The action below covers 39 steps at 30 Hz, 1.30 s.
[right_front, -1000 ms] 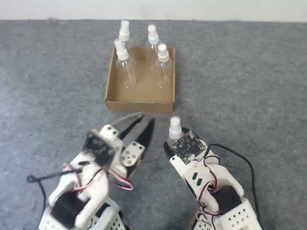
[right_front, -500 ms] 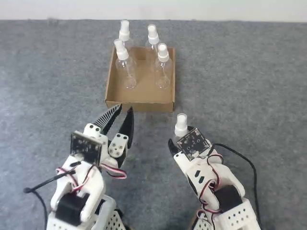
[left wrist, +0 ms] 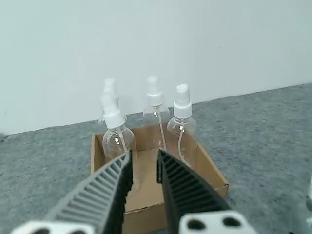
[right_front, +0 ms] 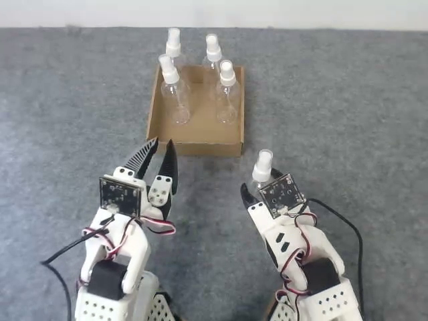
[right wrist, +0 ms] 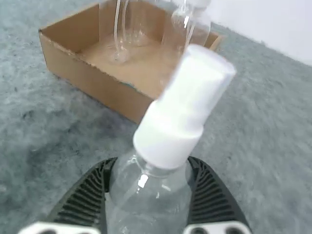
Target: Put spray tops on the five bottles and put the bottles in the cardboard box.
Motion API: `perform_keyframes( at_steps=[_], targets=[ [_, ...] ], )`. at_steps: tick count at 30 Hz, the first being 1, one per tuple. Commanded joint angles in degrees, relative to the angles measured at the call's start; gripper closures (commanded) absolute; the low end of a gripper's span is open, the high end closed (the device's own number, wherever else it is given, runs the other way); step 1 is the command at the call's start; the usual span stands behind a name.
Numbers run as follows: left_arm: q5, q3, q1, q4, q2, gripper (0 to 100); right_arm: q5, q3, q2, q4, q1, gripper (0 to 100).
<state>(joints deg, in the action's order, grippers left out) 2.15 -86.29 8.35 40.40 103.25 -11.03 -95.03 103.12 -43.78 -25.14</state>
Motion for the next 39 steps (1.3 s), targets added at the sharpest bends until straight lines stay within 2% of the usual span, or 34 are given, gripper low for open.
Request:
perform_keyframes(
  at_steps=[1,4,13,21,29,39],
  targets=[
    [-0.4,-0.5,-1.1,-4.0,1.1,92,0.4,5.3,0.9,2.4,0.9,99.2],
    [-0.3,-0.5,-3.3,-4.1,1.1,92,0.1,10.0,0.8,2.5,0.9,99.2],
    [-0.4,-0.7,-3.7,-4.2,1.1,92,0.0,22.8,0.2,3.5,0.9,99.2],
    [-1.8,-4.4,-3.8,-10.3,1.1,92,0.0,25.5,0.1,12.1,-1.6,99.2],
    [-4.0,-4.7,-3.8,-10.6,1.1,92,0.0,25.4,-0.4,20.4,-6.6,99.2],
    [-4.0,-4.6,-3.8,-10.7,1.1,92,0.4,28.4,-17.9,34.7,-6.7,99.2]
  ],
)
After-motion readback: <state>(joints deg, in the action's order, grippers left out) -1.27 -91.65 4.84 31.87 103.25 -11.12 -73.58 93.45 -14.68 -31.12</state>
